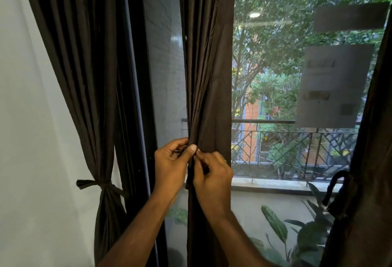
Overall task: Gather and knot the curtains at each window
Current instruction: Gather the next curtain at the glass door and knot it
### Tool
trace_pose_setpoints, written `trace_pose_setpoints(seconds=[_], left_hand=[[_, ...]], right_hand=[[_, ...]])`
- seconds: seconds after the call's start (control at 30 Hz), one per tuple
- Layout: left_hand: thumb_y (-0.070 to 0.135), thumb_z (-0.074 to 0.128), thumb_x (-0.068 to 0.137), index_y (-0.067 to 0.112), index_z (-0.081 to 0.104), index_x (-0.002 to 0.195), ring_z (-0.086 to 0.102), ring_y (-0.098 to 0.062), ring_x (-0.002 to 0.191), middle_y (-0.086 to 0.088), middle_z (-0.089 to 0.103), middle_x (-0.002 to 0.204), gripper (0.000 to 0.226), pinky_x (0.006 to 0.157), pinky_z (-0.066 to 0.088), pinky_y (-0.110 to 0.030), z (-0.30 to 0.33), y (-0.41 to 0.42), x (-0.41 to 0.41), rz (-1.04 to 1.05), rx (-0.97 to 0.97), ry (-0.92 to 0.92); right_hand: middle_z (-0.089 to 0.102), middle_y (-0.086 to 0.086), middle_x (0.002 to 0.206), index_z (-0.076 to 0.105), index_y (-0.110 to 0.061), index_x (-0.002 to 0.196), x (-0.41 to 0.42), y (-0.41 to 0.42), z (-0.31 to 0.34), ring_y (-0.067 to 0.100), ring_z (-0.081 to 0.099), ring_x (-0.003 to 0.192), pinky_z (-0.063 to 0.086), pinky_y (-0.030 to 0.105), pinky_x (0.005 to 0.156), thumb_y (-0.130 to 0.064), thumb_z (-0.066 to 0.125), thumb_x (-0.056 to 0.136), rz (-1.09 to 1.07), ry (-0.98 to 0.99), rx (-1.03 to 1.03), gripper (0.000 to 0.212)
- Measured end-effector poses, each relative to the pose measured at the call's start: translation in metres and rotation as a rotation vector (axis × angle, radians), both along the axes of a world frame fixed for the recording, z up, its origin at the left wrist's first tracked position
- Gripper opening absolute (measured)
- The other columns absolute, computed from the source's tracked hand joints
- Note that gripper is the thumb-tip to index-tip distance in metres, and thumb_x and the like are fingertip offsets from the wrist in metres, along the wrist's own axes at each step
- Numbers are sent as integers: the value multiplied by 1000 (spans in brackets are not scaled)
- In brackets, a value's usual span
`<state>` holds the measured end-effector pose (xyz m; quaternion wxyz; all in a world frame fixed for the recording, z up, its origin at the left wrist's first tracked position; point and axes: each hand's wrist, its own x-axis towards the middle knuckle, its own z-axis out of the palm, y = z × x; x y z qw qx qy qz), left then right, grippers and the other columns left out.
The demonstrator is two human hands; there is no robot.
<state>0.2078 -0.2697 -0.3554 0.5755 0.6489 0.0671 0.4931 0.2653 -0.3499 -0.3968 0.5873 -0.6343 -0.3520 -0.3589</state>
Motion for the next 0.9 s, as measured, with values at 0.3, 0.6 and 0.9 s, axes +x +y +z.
trace_pose_setpoints(seconds=[0.3, 0.6, 0.9], left_hand=[[7, 80, 84, 7, 77, 90, 75, -24, 75, -5, 76, 78, 6, 73, 63, -40, 9, 4, -7, 96, 138, -12], [4, 72, 90, 13, 77, 95, 76, -15, 81, 0, 78, 84, 11, 75, 62, -27, 9, 17, -10, 97, 214, 14], [7, 78, 86, 11, 73, 80, 65, -12, 68, 4, 66, 74, 9, 65, 57, -33, 5, 13, 1, 363, 415, -25]], right_hand=[[59, 2, 81, 75, -10, 102, -8, 3, 5, 19, 55, 76, 49, 36, 68, -1, 62, 88, 56, -117, -141, 21], [64, -10, 114, 67, -24, 121, 32, -36, 7, 8, 59, 100, 48, 19, 86, -17, 81, 86, 46, 331, 190, 38], [70, -5, 83, 74, -17, 96, 22, -33, -2, 12, 65, 74, 49, 20, 72, -8, 77, 87, -91, 227, 189, 12]])
